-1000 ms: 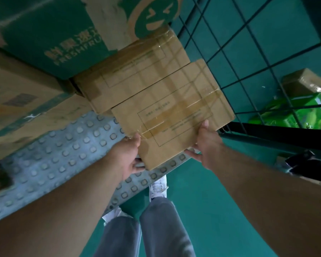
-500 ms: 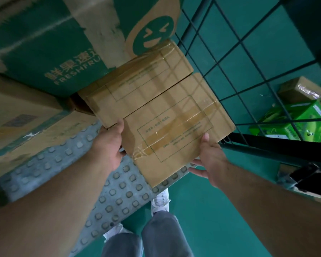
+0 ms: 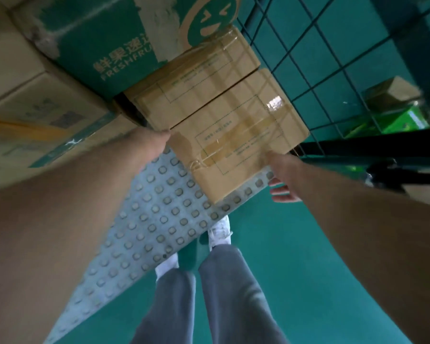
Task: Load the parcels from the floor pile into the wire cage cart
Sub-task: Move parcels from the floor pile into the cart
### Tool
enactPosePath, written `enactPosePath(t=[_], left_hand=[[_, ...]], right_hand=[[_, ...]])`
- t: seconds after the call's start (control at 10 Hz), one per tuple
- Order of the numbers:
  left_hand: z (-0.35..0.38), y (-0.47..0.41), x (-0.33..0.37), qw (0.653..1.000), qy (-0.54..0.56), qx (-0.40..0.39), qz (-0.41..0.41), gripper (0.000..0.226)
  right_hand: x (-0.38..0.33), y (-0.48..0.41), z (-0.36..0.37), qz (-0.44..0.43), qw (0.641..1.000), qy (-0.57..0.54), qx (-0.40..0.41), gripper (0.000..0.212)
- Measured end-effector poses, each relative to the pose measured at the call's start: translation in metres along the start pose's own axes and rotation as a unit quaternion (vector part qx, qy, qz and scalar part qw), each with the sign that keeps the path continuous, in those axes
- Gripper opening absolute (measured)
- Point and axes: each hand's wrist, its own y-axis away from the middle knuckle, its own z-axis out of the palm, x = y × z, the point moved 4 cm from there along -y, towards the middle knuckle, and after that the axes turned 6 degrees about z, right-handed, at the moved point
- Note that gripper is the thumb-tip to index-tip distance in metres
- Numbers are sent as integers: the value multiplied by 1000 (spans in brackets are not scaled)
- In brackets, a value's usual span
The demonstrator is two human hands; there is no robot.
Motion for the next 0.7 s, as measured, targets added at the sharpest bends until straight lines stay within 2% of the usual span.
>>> enactPosePath(t=[0.1, 0.2, 0.3, 0.4, 0.5, 0.6, 0.7], left_hand=[[-17, 54, -34, 993, -50, -19, 105, 48], [-29, 133, -96, 992, -13, -89, 86, 30], [-35, 196, -141, 994, 50, -84, 59, 27], [-37, 261, -159, 990, 22, -95, 101, 24], [-33, 315, -180, 986, -20, -110, 125, 19], [-19, 360, -194, 970, -103, -154, 161, 23], [-1, 398, -192, 935, -198, -207, 212, 26]], right_hand=[[30, 30, 24, -66, 997, 27, -18, 28], [73, 77, 58, -116, 990, 54, -58, 30], [128, 145, 86, -123, 987, -21, -99, 12], [206, 212, 109, -109, 985, -47, -123, 26], [273, 257, 122, -84, 976, -124, -156, 27], [335, 282, 118, -57, 959, -240, -141, 22], [394, 299, 98, -38, 942, -320, -94, 20]])
